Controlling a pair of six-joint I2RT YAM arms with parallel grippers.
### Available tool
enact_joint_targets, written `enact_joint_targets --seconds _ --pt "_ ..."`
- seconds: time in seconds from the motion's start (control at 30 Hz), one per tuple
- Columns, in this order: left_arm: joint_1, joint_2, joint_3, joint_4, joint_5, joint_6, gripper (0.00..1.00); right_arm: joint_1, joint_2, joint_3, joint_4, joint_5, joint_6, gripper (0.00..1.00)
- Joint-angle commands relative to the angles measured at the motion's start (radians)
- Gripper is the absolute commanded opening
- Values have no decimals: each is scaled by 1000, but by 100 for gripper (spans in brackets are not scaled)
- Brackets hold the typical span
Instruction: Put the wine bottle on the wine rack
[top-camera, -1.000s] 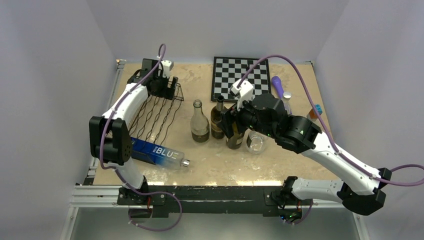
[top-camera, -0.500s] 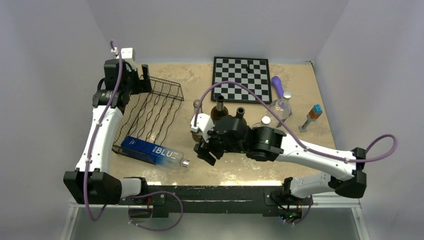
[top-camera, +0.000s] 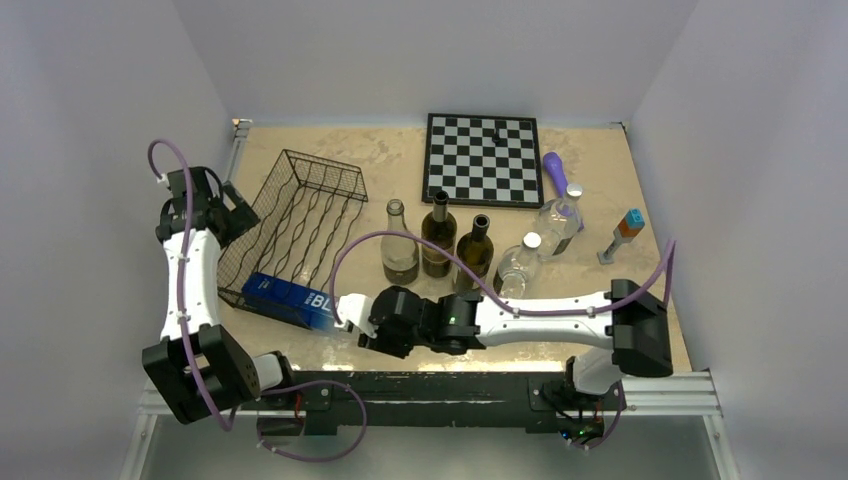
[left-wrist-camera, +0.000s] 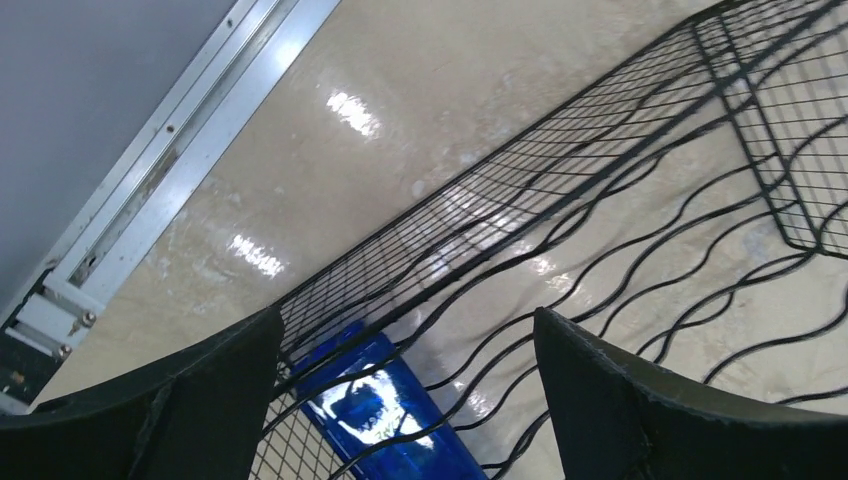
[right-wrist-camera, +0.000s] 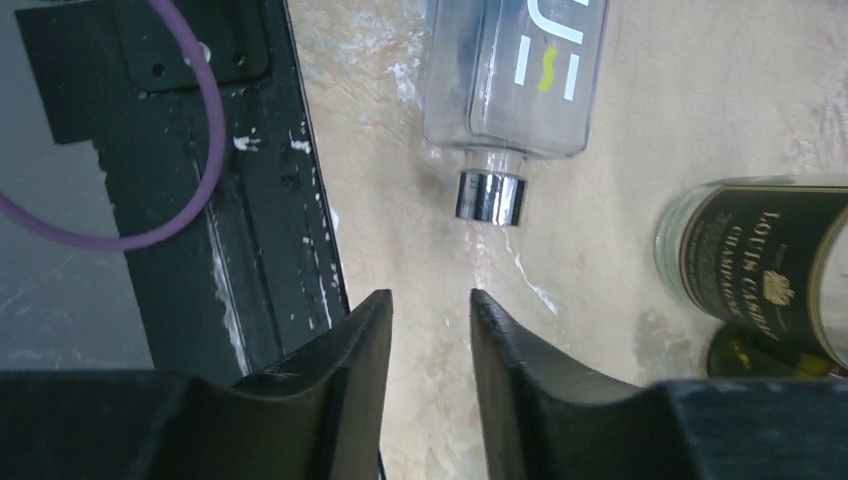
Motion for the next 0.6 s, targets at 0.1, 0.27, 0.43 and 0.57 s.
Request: enact_joint_targets --seconds 0.1,0.27,0.43,0.57 --pt "81 -30 -42 18 19 -85 98 5 120 -34 251 74 -4 19" --pt "94 -8 -53 11 37 -80 99 5 193 -13 254 89 -2 9" --pt "98 10 -70 22 87 -98 99 4 262 36 243 90 1 6" --pt "99 40 -57 13 120 -93 98 5 329 105 251 84 -9 5"
